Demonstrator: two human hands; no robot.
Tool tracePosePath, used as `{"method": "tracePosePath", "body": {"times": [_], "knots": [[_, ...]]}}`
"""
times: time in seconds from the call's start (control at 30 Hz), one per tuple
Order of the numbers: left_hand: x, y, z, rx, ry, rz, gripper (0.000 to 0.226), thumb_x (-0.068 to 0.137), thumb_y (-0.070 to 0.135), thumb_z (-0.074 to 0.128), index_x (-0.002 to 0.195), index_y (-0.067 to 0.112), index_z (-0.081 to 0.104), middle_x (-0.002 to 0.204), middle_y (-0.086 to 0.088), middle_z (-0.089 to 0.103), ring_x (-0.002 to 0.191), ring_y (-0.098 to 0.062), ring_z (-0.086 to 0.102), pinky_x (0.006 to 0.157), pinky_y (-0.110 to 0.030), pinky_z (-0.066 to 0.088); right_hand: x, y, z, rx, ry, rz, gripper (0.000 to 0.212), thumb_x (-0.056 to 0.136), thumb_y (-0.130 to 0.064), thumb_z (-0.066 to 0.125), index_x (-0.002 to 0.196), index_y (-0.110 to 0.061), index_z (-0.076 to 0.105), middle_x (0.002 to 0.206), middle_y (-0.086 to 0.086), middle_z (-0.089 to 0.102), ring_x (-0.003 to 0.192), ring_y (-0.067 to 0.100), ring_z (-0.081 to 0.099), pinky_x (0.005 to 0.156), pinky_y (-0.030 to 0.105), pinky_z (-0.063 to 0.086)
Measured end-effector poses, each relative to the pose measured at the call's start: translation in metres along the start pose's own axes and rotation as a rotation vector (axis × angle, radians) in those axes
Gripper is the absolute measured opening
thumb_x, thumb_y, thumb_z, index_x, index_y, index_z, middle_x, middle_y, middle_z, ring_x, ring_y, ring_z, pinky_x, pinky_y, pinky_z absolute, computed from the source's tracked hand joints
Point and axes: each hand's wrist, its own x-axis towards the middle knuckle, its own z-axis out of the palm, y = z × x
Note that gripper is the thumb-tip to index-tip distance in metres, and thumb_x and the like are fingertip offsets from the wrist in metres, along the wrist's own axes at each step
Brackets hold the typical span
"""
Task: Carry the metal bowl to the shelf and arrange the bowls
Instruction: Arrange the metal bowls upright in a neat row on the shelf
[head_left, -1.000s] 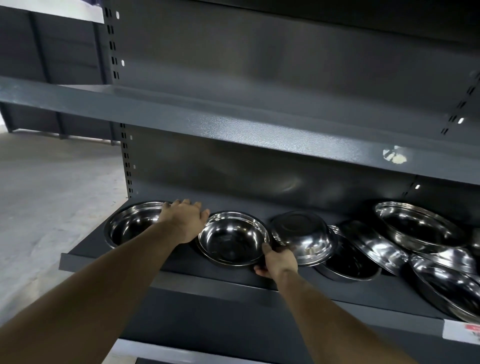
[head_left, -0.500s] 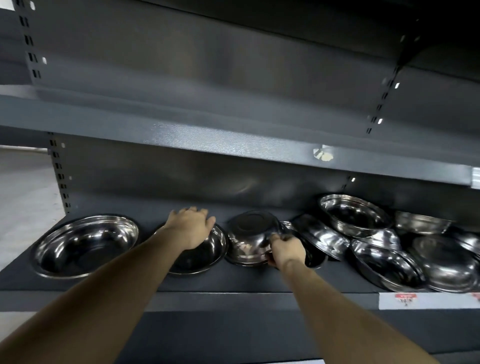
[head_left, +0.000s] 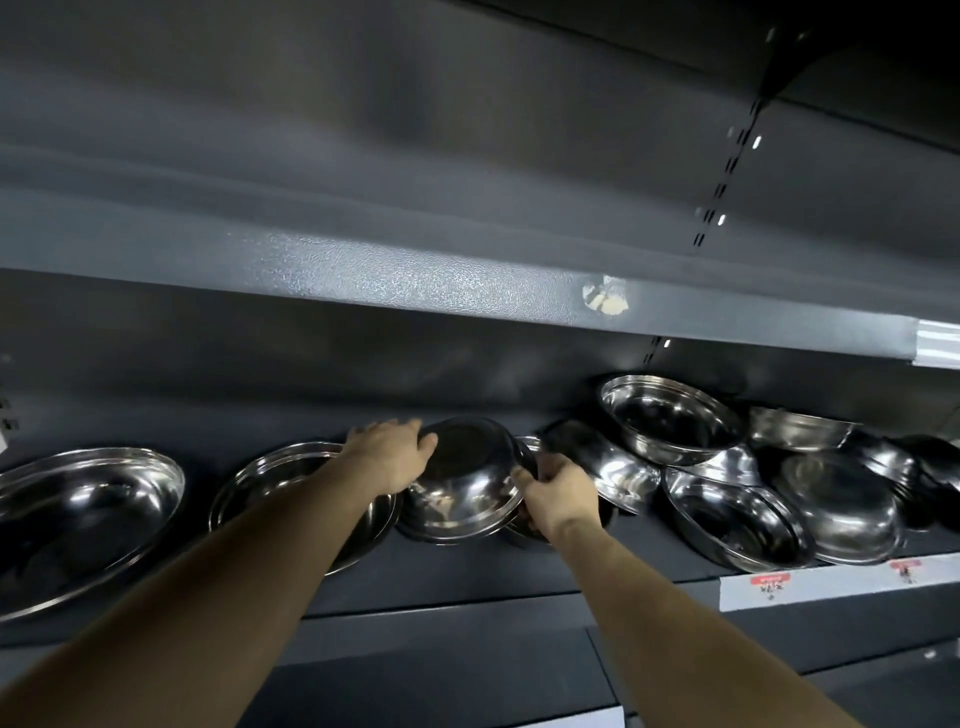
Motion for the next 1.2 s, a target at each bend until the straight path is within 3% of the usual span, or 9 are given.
{"method": "tracePosePath", "body": {"times": [0.13,0.3,0.47,0.57,0.7,0.9,1.03,1.2], "knots": [[0.019,-0.001,0.01,0.0,-0.019,-0.04,0.058,0.102,0.051,0.024,0.15,0.021,0.036,0.151,-0.013,0.045,0.14,-0.031,0.039,0.116,-0.049,0.026,0.002,0.0,0.007,0.006,-0.06,-0.031,0.044,0.076,-0.046,0.077,0.108,-0.017,0.071,0.099,0.009,0.076,0.087,0.031,0.072,0.086,0.049,0.059],[0.04,-0.003,0.022,-0.05,-0.072,-0.101,0.059,0.1,0.054,0.021,0.146,0.022,0.039,0.148,-0.014,0.049,0.14,-0.032,0.038,0.115,-0.048,0.02,0.002,0.004,0.011,-0.081,-0.072,-0.087,0.055,0.069,-0.058,0.079,0.108,-0.02,0.072,0.102,-0.002,0.072,0.095,0.017,0.069,0.09,0.029,0.054],[0.049,0.005,0.031,-0.168,-0.062,-0.118,0.056,0.099,0.054,0.021,0.135,0.024,0.05,0.14,-0.011,0.057,0.134,-0.029,0.046,0.113,-0.047,0.021,0.008,0.002,0.01,-0.081,-0.042,-0.098,0.067,0.074,-0.058,0.076,0.125,-0.016,0.067,0.099,-0.01,0.064,0.099,0.012,0.063,0.086,0.019,0.042],[0.048,0.011,0.027,-0.248,-0.028,-0.126,0.057,0.099,0.055,0.023,0.142,0.026,0.046,0.143,-0.011,0.054,0.136,-0.03,0.046,0.114,-0.045,0.024,0.012,0.003,0.006,-0.076,-0.036,-0.089,0.075,0.075,-0.058,0.075,0.136,-0.016,0.06,0.113,-0.004,0.072,0.114,0.015,0.065,0.094,0.018,0.044],[0.043,0.019,0.013,-0.322,0.035,-0.117,0.055,0.1,0.052,0.027,0.148,0.027,0.039,0.144,-0.011,0.054,0.135,-0.032,0.046,0.117,-0.047,0.026,0.01,-0.002,-0.003,-0.035,-0.03,-0.114,0.084,0.077,-0.057,0.074,0.147,-0.02,0.049,0.134,-0.004,0.066,0.125,0.012,0.06,0.107,0.021,0.042],[0.034,0.029,-0.004,-0.506,0.132,-0.147,0.047,0.099,0.049,0.037,0.136,0.022,0.048,0.132,-0.018,0.059,0.123,-0.039,0.054,0.104,-0.043,0.043,-0.002,-0.012,-0.012,-0.038,0.021,-0.244,0.078,0.084,-0.039,0.074,0.152,-0.02,0.042,0.155,-0.008,0.046,0.141,0.009,0.043,0.114,0.016,0.028],[0.027,0.032,-0.013,-0.645,0.192,-0.232,0.054,0.098,0.05,0.041,0.138,0.015,0.049,0.136,-0.022,0.056,0.126,-0.039,0.053,0.105,-0.038,0.042,-0.011,-0.018,-0.017,-0.049,0.026,-0.348,0.075,0.087,-0.029,0.071,0.154,-0.019,0.038,0.16,-0.008,0.038,0.147,0.007,0.034,0.122,0.025,0.025],[0.01,0.029,-0.026,-0.768,0.277,-0.247,0.061,0.098,0.051,0.041,0.146,0.015,0.044,0.145,-0.023,0.048,0.134,-0.04,0.045,0.113,-0.039,0.034,-0.025,-0.025,-0.024,-0.033,0.059,-0.438,0.073,0.088,-0.016,0.069,0.154,-0.016,0.037,0.16,-0.004,0.037,0.148,0.009,0.032,0.12,0.017,0.02]]}}
